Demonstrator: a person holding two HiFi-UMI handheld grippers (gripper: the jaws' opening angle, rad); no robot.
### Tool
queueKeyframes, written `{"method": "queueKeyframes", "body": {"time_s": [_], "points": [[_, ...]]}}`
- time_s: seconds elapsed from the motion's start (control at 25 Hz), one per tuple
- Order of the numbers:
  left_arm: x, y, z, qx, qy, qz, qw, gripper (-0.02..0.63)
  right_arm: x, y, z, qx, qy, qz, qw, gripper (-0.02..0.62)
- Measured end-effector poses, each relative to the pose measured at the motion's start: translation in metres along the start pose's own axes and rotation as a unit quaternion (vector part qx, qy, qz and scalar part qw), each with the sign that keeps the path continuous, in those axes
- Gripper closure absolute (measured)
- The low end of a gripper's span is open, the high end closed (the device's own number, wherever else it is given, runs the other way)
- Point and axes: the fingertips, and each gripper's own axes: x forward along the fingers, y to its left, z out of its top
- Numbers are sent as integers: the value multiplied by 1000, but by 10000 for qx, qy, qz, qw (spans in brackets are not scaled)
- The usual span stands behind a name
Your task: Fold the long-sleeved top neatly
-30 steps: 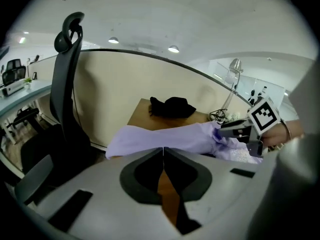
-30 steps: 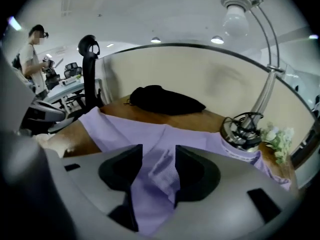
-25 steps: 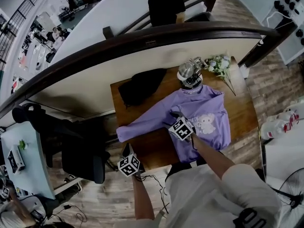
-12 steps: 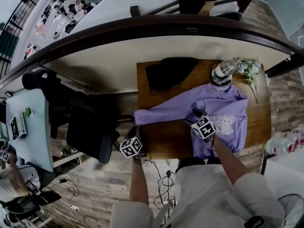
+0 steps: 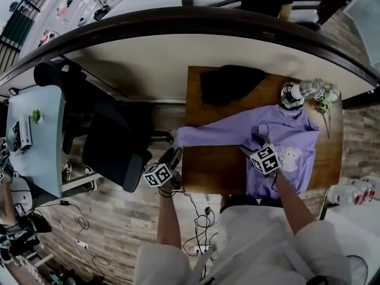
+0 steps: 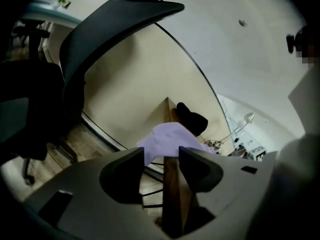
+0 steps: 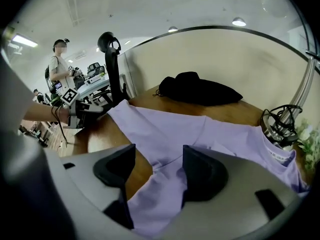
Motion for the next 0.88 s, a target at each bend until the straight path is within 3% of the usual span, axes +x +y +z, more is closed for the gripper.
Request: {"method": "queueKeyframes", "body": {"time_s": [0.2, 0.32, 0.44, 0.52, 0.6, 0.72, 0.88], "points": [[25, -5, 1, -556, 242, -375, 9975, 334, 1, 8, -2, -49, 67, 40, 10000, 288], [43, -8, 5, -1061, 364, -536, 9922, 334, 1, 13, -3, 5, 63, 45, 10000, 288], [54, -5, 9, -1107, 478, -395, 9919, 361, 1, 18, -1, 13, 44, 52, 10000, 290], [55, -8, 14, -827, 460, -282, 9951, 421, 0, 21, -1, 54, 13, 54, 10000, 290], [54, -15, 21, -274, 404, -27, 9988, 509, -2, 21, -4, 175, -28, 58, 9998, 291], [47, -28, 33, 511, 251, 436, 9974, 534, -5, 24, -13, 279, -10, 92, 9996, 291], [34, -57, 52, 843, -102, 614, 9945, 541, -13, 27, -23, 374, -26, 100, 9992, 291]]}}
